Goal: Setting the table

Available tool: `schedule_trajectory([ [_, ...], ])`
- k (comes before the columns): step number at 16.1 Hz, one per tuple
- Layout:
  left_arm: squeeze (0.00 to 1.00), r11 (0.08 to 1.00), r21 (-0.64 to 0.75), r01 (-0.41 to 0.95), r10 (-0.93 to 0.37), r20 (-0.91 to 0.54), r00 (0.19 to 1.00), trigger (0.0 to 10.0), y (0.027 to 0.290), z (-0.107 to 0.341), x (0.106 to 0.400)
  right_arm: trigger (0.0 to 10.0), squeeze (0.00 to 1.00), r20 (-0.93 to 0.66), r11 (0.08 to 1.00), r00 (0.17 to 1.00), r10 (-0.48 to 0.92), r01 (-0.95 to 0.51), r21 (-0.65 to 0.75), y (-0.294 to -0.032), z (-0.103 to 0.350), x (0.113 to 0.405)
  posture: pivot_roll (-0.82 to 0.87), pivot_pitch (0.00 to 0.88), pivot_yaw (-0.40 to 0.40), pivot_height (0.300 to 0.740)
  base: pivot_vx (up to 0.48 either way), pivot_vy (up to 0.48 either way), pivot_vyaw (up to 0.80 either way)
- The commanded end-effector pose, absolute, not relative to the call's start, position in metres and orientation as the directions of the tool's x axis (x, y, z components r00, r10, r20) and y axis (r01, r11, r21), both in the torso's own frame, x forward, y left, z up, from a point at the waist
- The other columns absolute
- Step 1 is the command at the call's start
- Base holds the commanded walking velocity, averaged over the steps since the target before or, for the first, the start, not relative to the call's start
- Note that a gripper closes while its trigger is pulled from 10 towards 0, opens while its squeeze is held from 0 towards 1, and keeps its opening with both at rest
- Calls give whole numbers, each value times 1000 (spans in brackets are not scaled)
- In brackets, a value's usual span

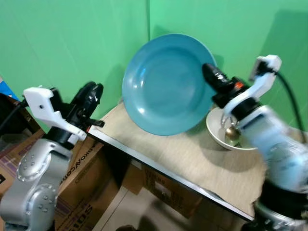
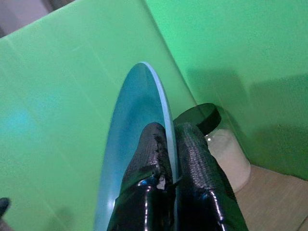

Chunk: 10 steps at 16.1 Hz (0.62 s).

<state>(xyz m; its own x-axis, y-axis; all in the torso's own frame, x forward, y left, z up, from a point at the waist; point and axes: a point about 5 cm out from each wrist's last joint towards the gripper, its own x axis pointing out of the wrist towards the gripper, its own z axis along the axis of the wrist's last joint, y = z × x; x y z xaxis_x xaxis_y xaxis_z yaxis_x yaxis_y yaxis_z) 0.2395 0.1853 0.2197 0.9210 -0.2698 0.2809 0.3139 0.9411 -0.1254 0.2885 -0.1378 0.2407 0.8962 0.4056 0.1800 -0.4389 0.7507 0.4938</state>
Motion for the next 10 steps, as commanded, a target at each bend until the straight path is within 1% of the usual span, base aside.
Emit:
schedule_trajectory([
  [1, 0, 963, -67, 262, -233, 287, 929, 10000, 186, 222, 237, 10000, 0, 238, 762, 892, 385, -453, 463, -136, 250, 285, 11, 0, 37, 740, 0, 0, 0],
  [3, 0, 983, -54, 178, -155, 291, 944, 10000, 183, 220, 236, 10000, 0, 270, 791, 884, 381, -463, 400, -130, 252, 281, 9, 0, 42, 740, 0, 0, 0],
  [5, 0, 986, -24, 167, -153, 290, 945, 10000, 177, 222, 236, 10000, 0, 312, 813, 873, 376, -472, 340, -126, 254, 277, 9, 0, 41, 740, 0, 0, 0],
  [6, 0, 987, -16, 161, -150, 287, 946, 10000, 177, 222, 236, 10000, 0, 316, 823, 872, 374, -469, 320, -125, 254, 276, 8, 0, 41, 740, 0, 0, 0],
  [7, 0, 988, 8, 156, -152, 287, 946, 10000, 176, 222, 236, 10000, 0, 316, 844, 871, 375, -462, 271, -124, 252, 274, 7, 0, 41, 740, 0, 0, 0],
  [8, 0, 989, 40, 143, -148, 259, 954, 10000, 176, 220, 237, 10000, 0, 311, 858, 877, 367, -448, 250, -123, 248, 272, 5, 0, 42, 740, 0, 0, 0],
  [9, 0, 990, 46, 135, -142, 243, 959, 10000, 175, 217, 237, 0, 0, 315, 857, 879, 358, -443, 264, -123, 246, 271, 4, 0, 42, 740, 0, 0, 0],
  [10, 0, 990, 55, 133, -142, 240, 960, 10000, 174, 217, 237, 0, 0, 317, 858, 881, 351, -438, 268, -122, 245, 271, 4, 0, 42, 740, 0, 0, 0],
])
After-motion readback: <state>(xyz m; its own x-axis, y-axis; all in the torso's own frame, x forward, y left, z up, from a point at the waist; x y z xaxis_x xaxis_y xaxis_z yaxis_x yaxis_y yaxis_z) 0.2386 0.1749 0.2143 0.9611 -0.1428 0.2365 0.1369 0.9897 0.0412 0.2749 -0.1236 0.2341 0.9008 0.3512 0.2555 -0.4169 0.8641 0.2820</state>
